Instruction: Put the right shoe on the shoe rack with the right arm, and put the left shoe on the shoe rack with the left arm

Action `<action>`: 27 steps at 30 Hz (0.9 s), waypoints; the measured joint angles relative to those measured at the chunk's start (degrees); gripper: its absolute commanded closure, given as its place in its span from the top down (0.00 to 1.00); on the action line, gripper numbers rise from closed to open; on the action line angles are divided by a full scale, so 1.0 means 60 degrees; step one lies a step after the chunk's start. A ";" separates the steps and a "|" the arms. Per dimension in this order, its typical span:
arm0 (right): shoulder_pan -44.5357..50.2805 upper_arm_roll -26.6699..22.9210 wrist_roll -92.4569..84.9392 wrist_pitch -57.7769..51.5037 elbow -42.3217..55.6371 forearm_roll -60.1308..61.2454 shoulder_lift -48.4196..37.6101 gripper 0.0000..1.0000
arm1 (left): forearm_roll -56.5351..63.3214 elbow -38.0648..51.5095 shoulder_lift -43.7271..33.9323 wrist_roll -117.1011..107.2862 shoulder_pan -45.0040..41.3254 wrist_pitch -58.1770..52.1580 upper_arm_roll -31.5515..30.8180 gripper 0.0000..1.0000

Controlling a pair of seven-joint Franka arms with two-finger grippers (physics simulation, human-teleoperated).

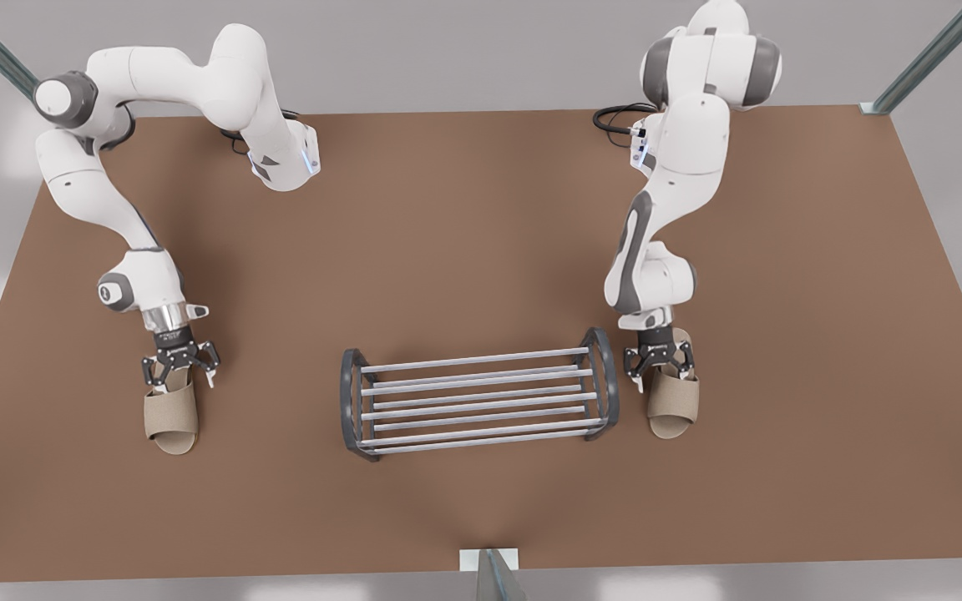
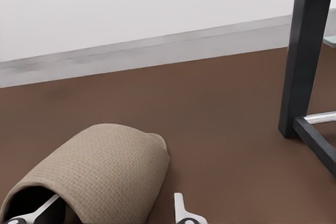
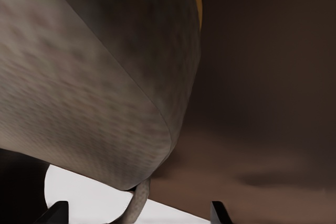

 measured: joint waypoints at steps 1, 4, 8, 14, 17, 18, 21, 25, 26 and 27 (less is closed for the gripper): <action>0.0062 0.0000 0.0023 0.0025 0.0078 0.0000 0.0002 1.00 | 0.0002 0.0061 0.0036 0.0000 0.0016 -0.0004 -0.0033 1.00; 0.0309 -0.0012 0.0089 0.0137 0.0382 0.0006 0.0005 1.00 | 0.0013 0.0175 0.0112 0.0000 0.0039 -0.0012 -0.0062 1.00; 0.0623 -0.0015 0.0169 0.0249 0.0621 0.0012 -0.0005 1.00 | 0.0055 0.0306 0.0234 0.0000 0.0120 -0.0019 -0.0091 1.00; 0.0855 -0.0001 0.0263 0.0329 0.0826 0.0014 -0.0006 1.00 | 0.0116 0.0443 0.0303 0.0000 0.0203 -0.0014 -0.0139 0.97; 0.0881 0.0000 0.0300 0.0349 0.0852 0.0014 -0.0006 0.91 | 0.0112 0.0538 0.0258 0.0000 0.0204 -0.0008 -0.0122 0.94; 0.0883 0.0000 0.0311 0.0354 0.0850 0.0014 -0.0006 0.89 | 0.0103 0.0569 0.0240 0.0000 0.0204 -0.0006 -0.0111 0.94; 0.0893 0.0011 0.0341 0.0370 0.0857 0.0014 -0.0006 0.77 | 0.0082 0.0597 0.0131 0.0000 0.0188 -0.0011 -0.0072 0.94; 0.0900 0.0028 0.0367 0.0408 0.0864 0.0013 -0.0006 0.68 | 0.0043 0.0591 0.0020 0.0000 0.0176 -0.0020 0.0000 0.55; 0.0918 0.0040 0.0370 0.0414 0.0869 0.0013 -0.0006 0.65 | 0.0034 0.0589 -0.0004 0.0000 0.0176 -0.0020 0.0003 0.49; 0.0931 0.0092 0.0374 0.0423 0.0866 0.0013 -0.0011 0.63 | 0.0030 0.0582 -0.0053 0.0000 0.0176 -0.0019 0.0004 0.46</action>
